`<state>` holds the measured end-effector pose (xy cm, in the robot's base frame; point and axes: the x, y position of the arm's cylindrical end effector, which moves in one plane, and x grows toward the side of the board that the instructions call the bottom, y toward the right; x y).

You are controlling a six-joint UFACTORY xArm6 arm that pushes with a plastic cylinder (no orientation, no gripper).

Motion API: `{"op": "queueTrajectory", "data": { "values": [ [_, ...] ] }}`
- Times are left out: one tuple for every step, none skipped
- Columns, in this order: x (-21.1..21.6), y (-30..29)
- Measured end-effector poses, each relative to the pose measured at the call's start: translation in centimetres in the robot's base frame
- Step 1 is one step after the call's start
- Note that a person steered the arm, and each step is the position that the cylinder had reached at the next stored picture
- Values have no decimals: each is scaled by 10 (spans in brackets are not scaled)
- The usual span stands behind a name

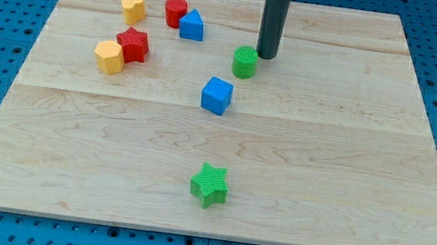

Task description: Push the green circle into the green star

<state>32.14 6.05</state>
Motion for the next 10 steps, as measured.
{"op": "queueTrajectory", "data": {
  "values": [
    [-2,-36],
    [5,-53],
    [30,-45],
    [49,-27],
    [94,-25],
    [100,-8],
    [145,-46],
    [166,-72],
    [185,-71],
    [172,-100]
  ]
}}
